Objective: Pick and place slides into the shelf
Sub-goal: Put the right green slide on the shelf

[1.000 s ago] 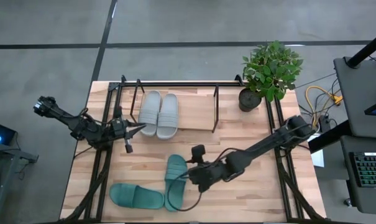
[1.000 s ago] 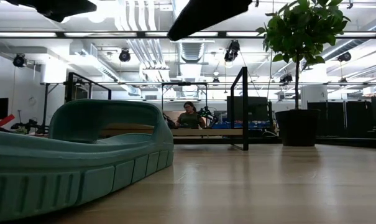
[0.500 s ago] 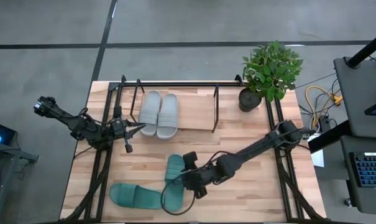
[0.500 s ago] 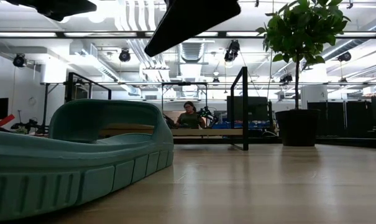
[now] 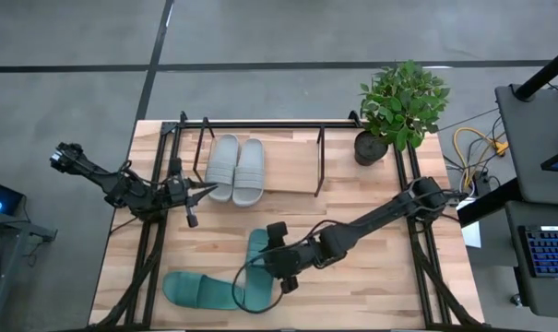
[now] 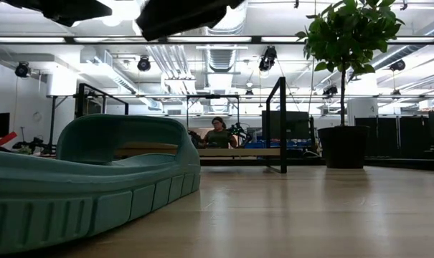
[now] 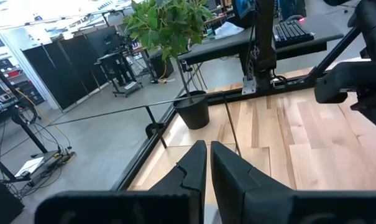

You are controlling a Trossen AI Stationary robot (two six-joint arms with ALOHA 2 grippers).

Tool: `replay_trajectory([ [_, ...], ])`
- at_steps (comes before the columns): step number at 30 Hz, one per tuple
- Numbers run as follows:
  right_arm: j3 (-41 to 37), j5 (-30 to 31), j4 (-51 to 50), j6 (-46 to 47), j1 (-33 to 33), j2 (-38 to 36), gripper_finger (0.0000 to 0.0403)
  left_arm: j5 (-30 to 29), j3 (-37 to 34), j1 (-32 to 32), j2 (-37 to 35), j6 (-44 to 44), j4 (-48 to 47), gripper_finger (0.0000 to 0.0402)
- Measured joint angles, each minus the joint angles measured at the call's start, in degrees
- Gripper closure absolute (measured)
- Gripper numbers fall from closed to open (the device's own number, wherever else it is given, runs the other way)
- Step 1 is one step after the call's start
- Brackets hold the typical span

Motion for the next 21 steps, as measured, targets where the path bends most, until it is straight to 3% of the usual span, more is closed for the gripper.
replay_trajectory([
  [13,-0.07,0.16,3.90,0.74,1.19,6.61,0.0211,-0.03,-0.11,0.00,0.87,-2.92,0.18,0.0394],
  [21,0.70,9.91,3.92,-0.17,4.69,7.59,0.0211,-0.04,-0.13,0.00,2.90,-3.21,2.51,0.0394],
])
